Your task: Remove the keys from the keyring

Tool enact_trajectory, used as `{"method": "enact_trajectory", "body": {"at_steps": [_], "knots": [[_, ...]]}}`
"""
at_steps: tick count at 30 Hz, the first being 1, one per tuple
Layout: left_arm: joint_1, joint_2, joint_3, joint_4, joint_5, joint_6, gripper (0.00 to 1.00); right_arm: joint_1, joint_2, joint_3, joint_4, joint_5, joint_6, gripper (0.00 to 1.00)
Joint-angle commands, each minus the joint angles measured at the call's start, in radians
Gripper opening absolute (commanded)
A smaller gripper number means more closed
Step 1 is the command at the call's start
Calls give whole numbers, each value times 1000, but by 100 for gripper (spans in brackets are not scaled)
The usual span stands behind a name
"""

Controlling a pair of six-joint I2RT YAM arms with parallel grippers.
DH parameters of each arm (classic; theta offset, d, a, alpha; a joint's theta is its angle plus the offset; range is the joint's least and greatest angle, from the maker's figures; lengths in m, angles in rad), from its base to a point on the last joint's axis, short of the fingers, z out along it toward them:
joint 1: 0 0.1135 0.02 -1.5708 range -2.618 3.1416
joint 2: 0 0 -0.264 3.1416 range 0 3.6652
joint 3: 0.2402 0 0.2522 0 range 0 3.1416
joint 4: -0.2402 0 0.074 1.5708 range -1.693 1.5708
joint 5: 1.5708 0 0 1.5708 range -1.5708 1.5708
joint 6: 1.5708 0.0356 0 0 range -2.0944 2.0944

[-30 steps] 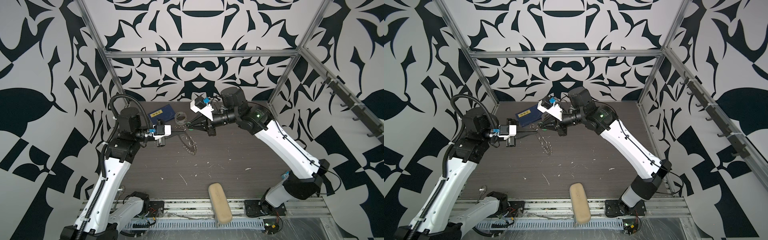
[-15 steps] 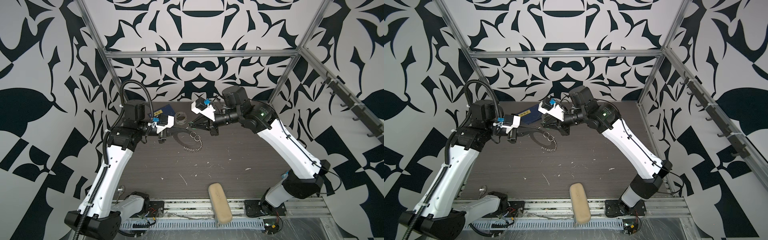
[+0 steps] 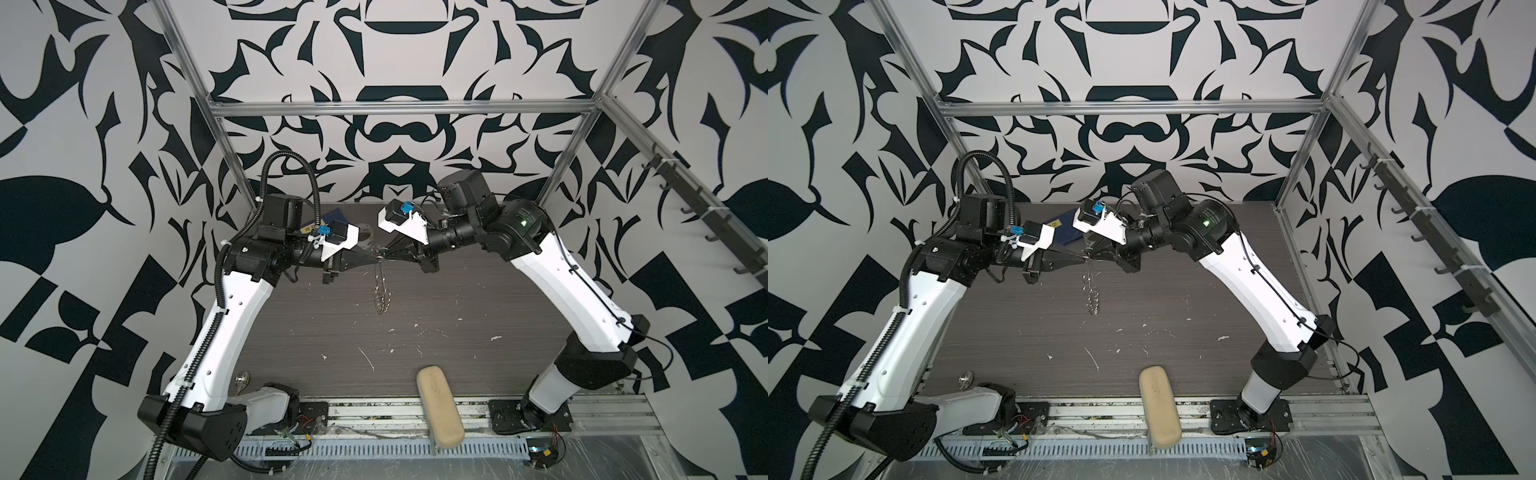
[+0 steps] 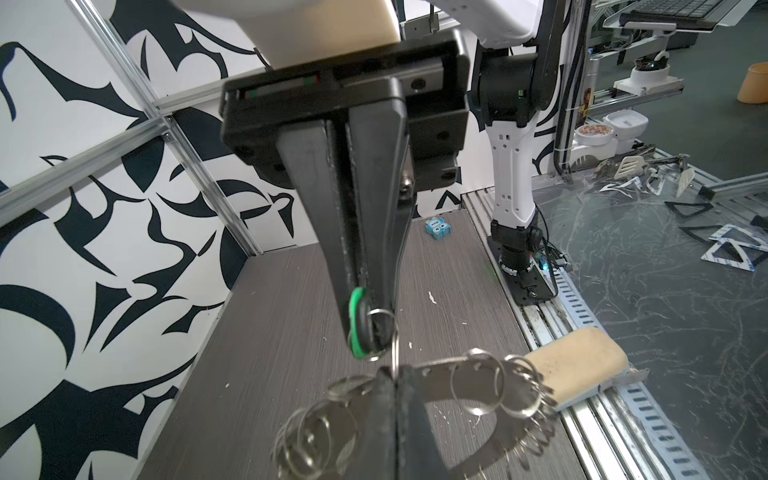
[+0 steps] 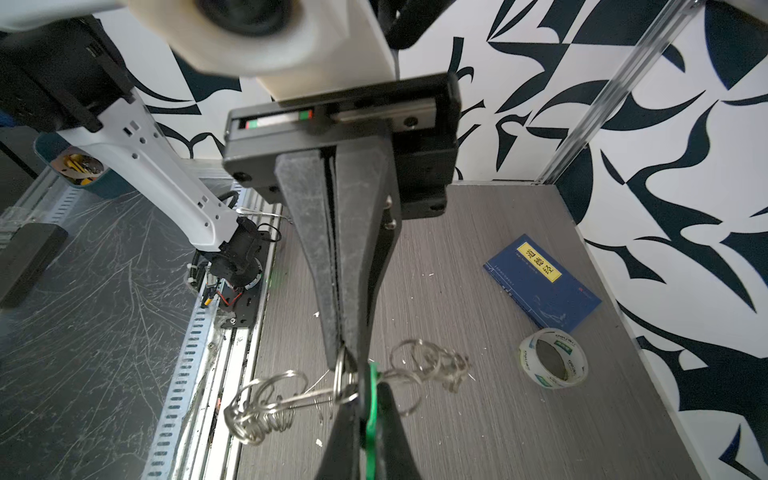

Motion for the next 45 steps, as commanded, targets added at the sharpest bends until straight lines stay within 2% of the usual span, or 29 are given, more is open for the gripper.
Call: {"method": "enact_trajectory", "body": {"at_steps": [1, 6, 11, 14, 18, 22, 25, 32, 39, 45], "knots": [[-70, 12, -2, -59, -73, 84, 0, 50, 17, 56, 304, -150, 62, 0], [-72, 2, -3, -31, -112, 91, 0, 50, 13, 43, 313, -151, 83, 0], [-64, -10, -13, 5, -134, 43, 0, 43, -43, -35, 345, -103, 78, 0], [-43, -7, -15, 21, -89, 17, 0, 29, -73, -83, 352, -76, 72, 0], [-39, -22, -57, 146, -63, -72, 0, 16, -95, -125, 357, -49, 70, 0], [-26, -40, -120, 342, -68, -229, 0, -13, -138, -218, 435, -17, 85, 1], [-25, -25, -139, 446, -73, -287, 0, -48, -144, -247, 488, -19, 93, 1], [-26, 113, -40, 552, -77, -345, 0, -106, -81, -168, 473, -14, 34, 0], [-25, 212, 128, 546, -67, -344, 0, -146, -1, -16, 427, -32, 2, 3], [-26, 244, 212, 519, -45, -330, 0, -157, 41, 90, 372, -33, -19, 15]]}}
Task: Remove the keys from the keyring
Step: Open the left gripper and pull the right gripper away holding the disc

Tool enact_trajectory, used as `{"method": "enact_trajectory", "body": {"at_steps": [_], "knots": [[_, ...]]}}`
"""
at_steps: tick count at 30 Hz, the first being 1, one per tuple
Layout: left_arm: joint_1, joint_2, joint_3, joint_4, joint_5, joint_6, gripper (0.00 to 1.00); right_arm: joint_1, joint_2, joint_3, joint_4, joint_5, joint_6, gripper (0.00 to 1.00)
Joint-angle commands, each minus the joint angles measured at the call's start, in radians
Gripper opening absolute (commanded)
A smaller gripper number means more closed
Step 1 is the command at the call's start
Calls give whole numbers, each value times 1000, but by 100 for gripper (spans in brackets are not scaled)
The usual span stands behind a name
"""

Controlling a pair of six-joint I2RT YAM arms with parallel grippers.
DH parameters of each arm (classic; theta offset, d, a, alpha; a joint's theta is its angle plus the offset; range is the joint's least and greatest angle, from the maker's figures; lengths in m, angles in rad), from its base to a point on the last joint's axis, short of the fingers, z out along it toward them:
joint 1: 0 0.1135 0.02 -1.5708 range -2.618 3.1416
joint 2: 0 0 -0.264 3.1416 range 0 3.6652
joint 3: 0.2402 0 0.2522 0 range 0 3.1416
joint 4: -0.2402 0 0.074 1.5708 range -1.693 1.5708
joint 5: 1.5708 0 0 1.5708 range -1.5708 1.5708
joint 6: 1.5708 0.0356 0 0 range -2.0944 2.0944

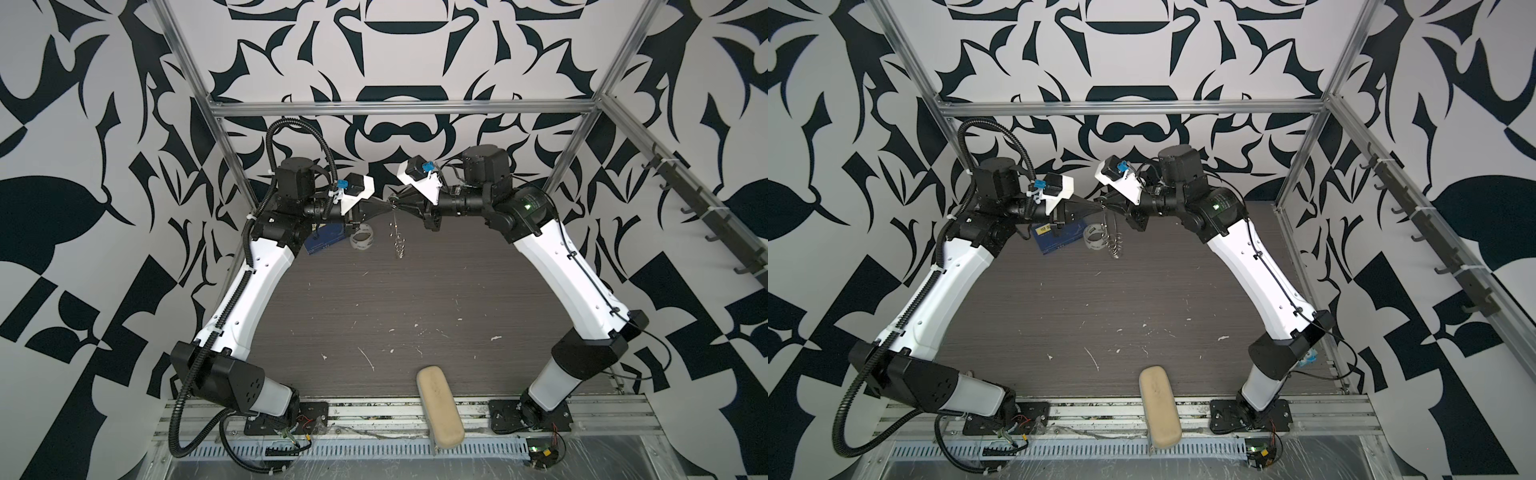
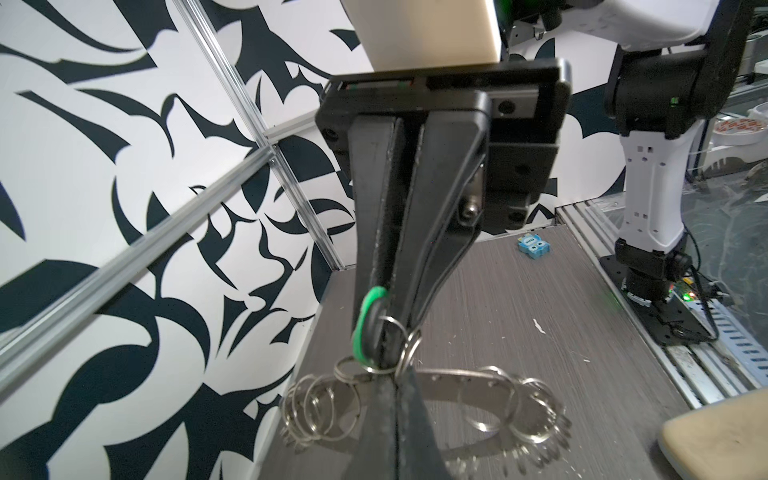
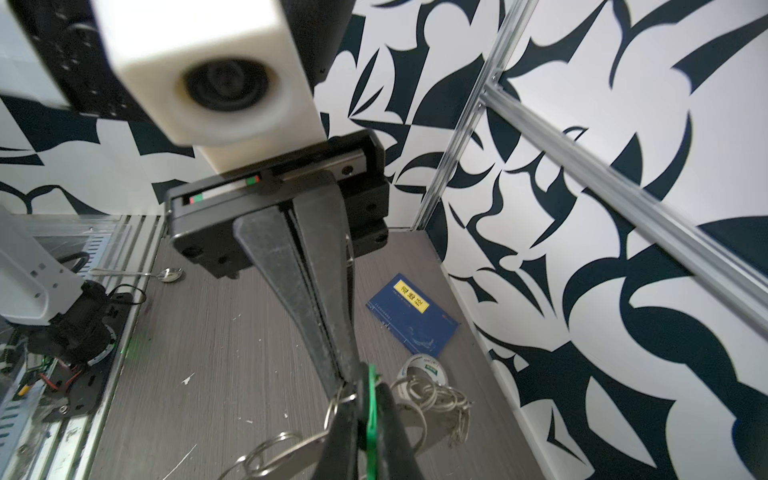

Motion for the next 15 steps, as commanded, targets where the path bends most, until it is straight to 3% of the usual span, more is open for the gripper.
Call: {"method": "enact_trajectory", "body": {"at_steps": [1, 8, 15], "knots": [[-27, 14, 38, -6, 43, 11, 0, 24, 11, 83, 59, -76, -3, 17], [-26, -10, 12, -27, 25, 18, 0, 20, 4, 82, 26, -53, -17, 25], [-26, -18, -12, 21, 22, -24, 0, 18, -8, 76, 46, 16, 0, 43]]}}
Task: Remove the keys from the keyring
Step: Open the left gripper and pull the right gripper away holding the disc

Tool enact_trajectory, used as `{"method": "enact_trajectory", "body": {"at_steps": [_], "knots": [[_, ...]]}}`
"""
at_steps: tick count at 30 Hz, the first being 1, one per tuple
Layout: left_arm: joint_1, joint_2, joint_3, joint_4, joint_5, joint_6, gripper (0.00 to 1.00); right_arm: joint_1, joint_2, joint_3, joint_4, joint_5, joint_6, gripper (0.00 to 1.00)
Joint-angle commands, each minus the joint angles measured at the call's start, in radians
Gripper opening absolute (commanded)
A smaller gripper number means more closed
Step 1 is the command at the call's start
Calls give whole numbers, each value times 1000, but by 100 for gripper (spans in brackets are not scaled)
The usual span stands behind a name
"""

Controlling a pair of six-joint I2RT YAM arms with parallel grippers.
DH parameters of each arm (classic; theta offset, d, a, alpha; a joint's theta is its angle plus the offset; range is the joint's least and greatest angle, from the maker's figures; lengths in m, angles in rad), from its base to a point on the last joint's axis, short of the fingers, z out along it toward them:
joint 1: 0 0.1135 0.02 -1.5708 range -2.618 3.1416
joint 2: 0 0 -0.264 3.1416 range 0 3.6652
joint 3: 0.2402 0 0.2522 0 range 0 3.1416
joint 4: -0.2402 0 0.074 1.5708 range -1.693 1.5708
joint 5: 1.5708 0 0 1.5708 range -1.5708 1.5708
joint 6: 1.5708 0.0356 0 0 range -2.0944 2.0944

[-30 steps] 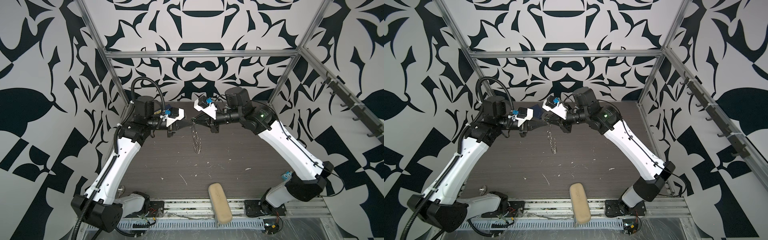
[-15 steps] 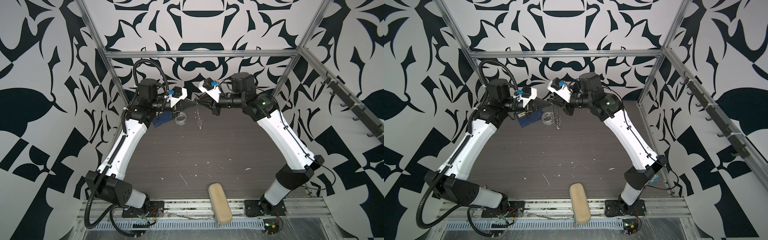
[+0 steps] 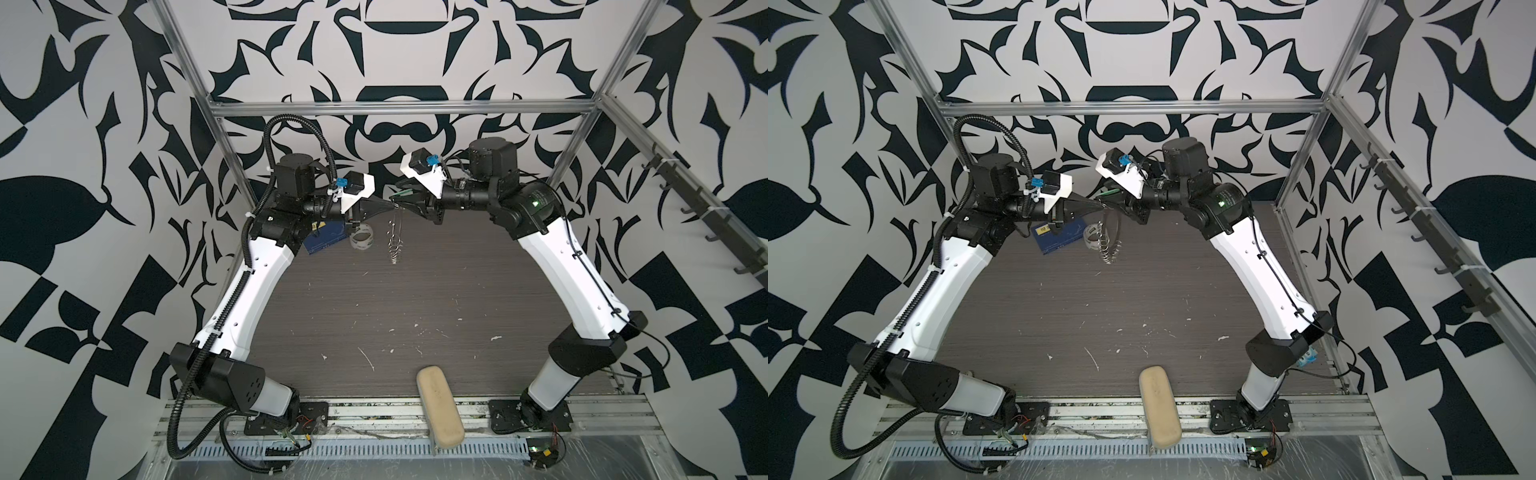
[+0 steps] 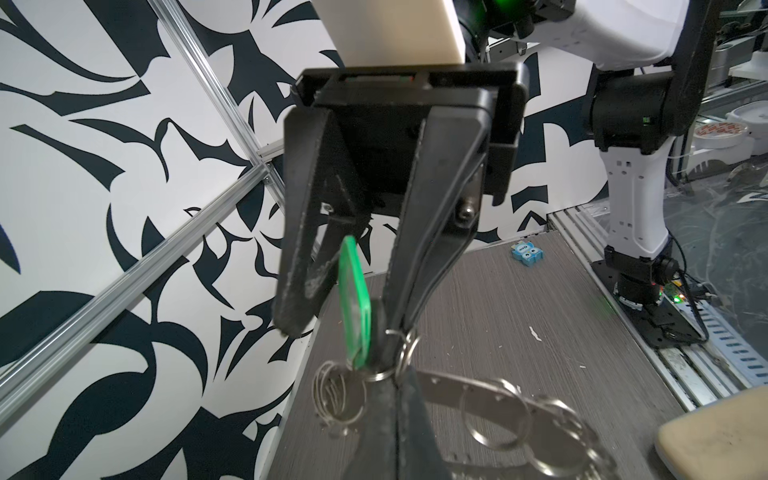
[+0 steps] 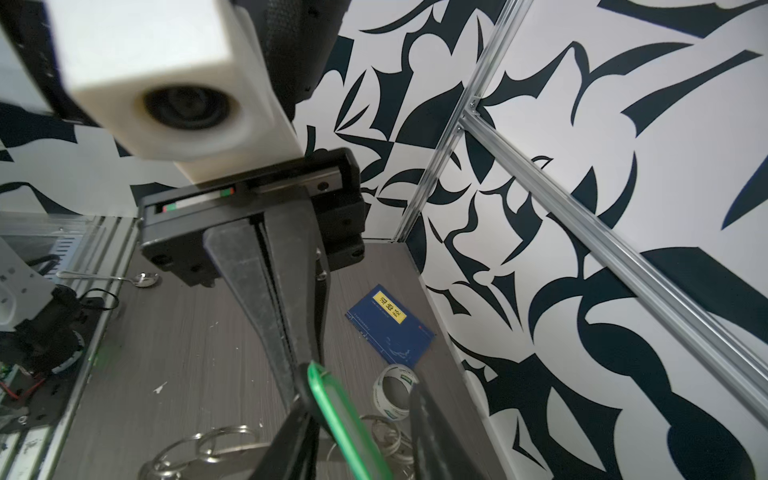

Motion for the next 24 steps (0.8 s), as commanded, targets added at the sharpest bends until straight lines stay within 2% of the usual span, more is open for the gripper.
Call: {"method": "enact_trajectory", "body": {"at_steps": [1, 9, 16, 24], "knots": [[-17, -17, -18, 34, 2, -24, 0, 21, -24, 16, 70, -13, 30, 44], [-17, -25, -30, 53, -8, -45, 0, 21, -25, 24, 115, 90, 76, 51], [-15, -27, -37, 62, -22, -54, 0, 20, 9, 112, 39, 239, 28, 52], [-16, -35, -60, 168, -20, -135, 0, 20, 9, 127, 66, 186, 59, 53]]}}
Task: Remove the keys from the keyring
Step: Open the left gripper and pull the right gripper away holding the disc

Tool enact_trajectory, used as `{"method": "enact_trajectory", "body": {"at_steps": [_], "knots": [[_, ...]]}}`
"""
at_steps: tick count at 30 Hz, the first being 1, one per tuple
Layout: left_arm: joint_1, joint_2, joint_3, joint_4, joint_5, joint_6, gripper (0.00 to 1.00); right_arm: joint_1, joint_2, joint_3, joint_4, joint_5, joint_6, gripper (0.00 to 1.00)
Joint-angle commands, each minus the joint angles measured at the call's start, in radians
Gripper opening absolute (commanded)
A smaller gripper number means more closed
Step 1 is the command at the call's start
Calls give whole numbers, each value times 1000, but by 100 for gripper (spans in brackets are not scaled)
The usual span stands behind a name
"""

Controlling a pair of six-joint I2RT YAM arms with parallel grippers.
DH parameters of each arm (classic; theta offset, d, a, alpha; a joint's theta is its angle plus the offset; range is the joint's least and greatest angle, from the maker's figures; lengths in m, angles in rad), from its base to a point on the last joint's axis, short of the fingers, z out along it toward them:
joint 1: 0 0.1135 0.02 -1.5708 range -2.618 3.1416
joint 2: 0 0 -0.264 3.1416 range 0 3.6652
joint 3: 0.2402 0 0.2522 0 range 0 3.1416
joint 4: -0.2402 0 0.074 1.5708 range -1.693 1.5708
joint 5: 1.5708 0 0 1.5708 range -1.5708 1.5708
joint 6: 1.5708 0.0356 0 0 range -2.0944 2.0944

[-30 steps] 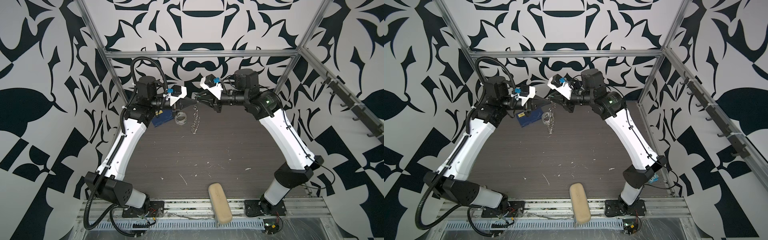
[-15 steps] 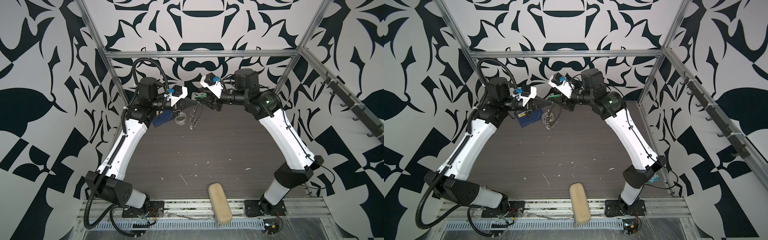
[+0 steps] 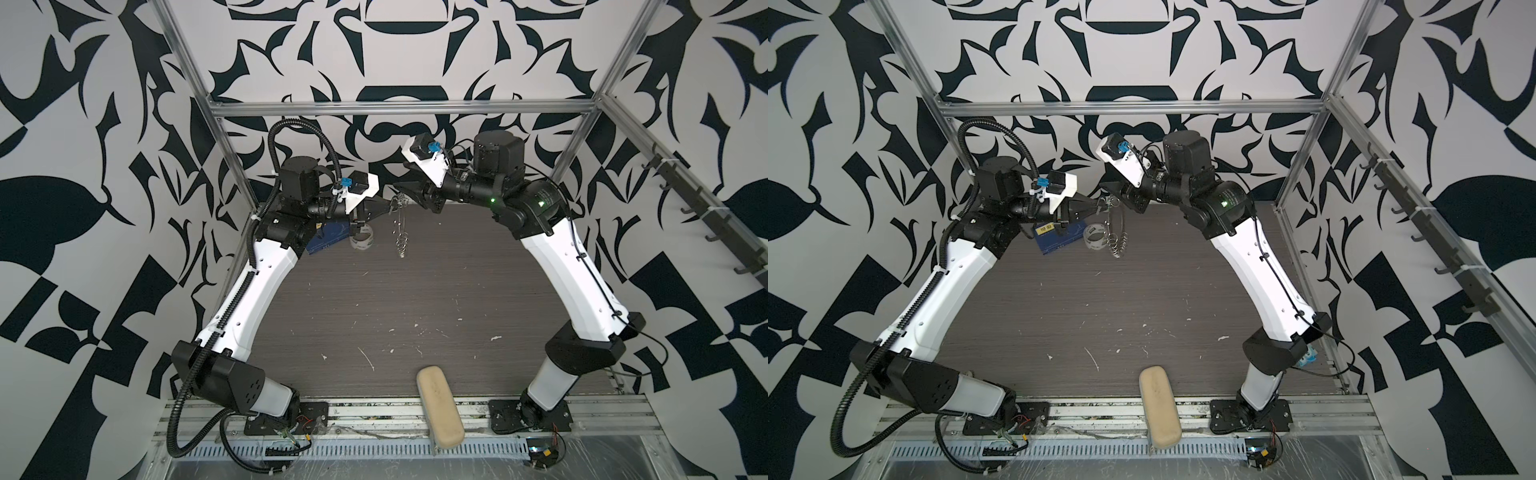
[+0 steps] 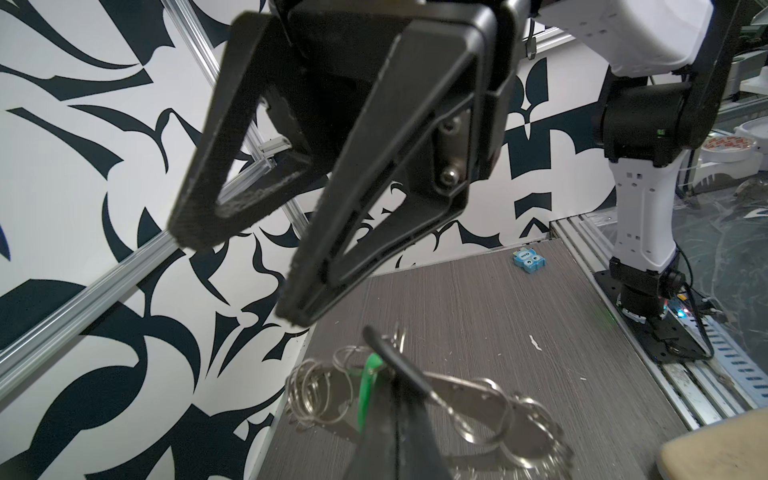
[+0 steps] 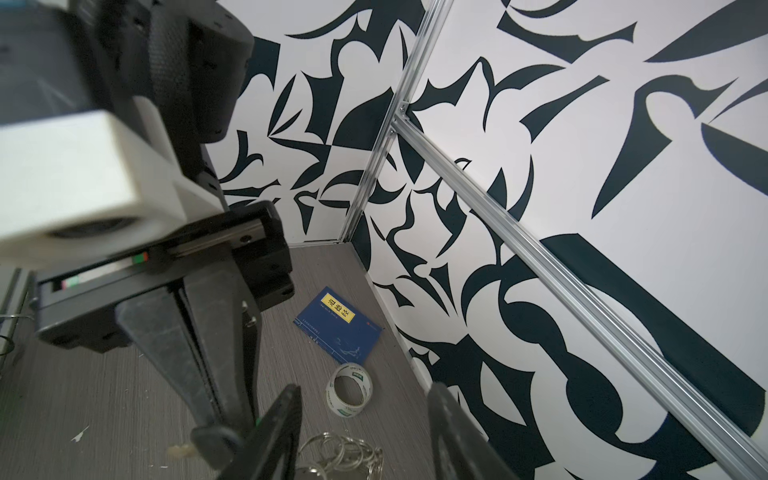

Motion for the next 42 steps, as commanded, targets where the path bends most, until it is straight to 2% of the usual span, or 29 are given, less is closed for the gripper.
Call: {"method": "enact_trajectory", "body": {"at_steps": [1, 9, 15, 18, 21, 26, 32, 36, 42], "knots": [[-2, -32, -20, 96, 8, -62, 0, 3, -18, 36, 53, -9, 21, 52], [2, -28, -20, 210, 26, -150, 0, 0, -86, 41, 82, -87, 43, 52], [1, -50, -62, 260, 39, -181, 0, -6, -167, -68, 88, -149, -34, 48], [2, -64, -79, 260, 59, -181, 0, -19, -181, -72, 25, -226, -73, 46], [4, -81, -102, 265, 87, -177, 0, -25, -174, -65, -50, -270, -106, 44], [4, -112, -151, 275, 126, -177, 0, -25, -160, -82, -161, -259, -182, 43], [5, -176, -227, 261, 128, -140, 0, -24, -173, -158, -168, -274, -174, 42], [4, -186, -228, 166, 135, -78, 0, -20, -168, -163, -181, -297, -161, 41], [5, -223, -236, 133, 133, -54, 0, 1, -149, -160, -207, -315, -162, 40]]}}
